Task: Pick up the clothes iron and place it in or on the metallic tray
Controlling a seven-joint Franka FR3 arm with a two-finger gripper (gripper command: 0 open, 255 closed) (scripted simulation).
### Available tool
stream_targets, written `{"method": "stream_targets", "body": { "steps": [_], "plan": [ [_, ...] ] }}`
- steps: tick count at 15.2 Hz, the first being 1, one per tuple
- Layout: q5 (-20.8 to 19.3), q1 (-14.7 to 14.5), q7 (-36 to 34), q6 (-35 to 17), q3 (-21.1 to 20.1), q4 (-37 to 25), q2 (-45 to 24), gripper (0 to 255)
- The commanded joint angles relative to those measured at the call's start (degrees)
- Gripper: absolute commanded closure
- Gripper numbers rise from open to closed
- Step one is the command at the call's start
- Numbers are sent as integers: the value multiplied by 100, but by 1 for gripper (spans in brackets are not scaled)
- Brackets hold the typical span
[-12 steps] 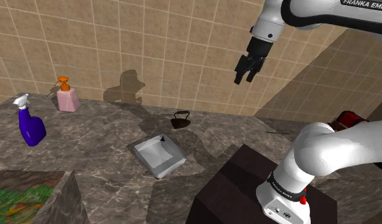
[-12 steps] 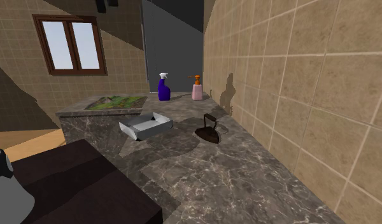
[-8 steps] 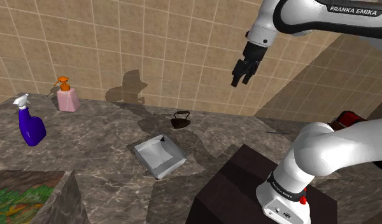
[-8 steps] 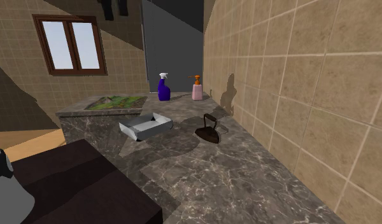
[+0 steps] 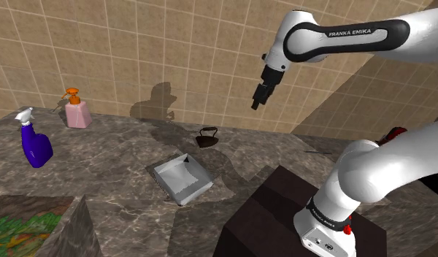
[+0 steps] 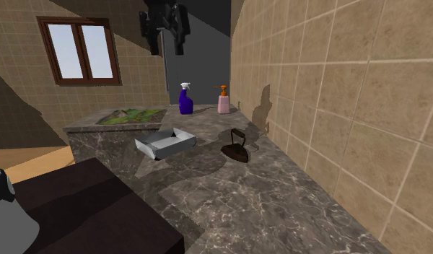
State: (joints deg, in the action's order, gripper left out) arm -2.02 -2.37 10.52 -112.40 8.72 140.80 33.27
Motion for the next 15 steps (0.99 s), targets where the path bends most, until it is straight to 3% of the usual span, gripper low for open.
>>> {"method": "stream_targets", "body": {
  "steps": [1,8,15],
  "plan": [
    [-9,-67,386,-377,171,-31,-374,0],
    [284,-359,1784,-1528,700,-417,-1877,0],
    [1112,-544,3383,-2282,938,-1249,-3545,0]
  ]
}}
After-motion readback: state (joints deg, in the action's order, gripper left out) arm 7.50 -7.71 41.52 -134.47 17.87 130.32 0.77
